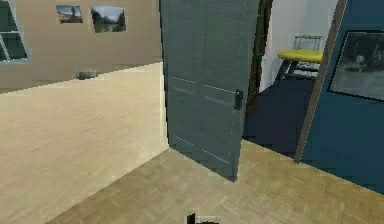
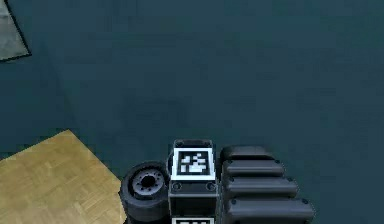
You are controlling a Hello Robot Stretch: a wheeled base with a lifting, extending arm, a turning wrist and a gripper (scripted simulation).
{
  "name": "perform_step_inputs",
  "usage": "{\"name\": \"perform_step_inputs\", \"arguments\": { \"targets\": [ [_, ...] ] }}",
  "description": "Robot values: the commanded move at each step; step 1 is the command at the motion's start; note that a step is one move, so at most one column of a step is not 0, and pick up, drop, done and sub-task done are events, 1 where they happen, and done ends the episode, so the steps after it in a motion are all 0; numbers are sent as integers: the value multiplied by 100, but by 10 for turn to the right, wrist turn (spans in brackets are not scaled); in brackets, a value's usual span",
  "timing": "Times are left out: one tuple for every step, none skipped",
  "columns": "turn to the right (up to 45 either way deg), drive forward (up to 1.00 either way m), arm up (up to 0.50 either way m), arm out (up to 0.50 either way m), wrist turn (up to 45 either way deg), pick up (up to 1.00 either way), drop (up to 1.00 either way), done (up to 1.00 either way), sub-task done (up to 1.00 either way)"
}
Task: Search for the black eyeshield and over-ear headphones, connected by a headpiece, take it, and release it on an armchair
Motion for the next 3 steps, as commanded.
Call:
{"name": "perform_step_inputs", "arguments": {
  "targets": [
    [-270,0,0,0,0,0,0,0,0],
    [-30,0,0,0,0,0,0,0,0],
    [0,40,0,0,0,0,0,0,0]
  ]
}}
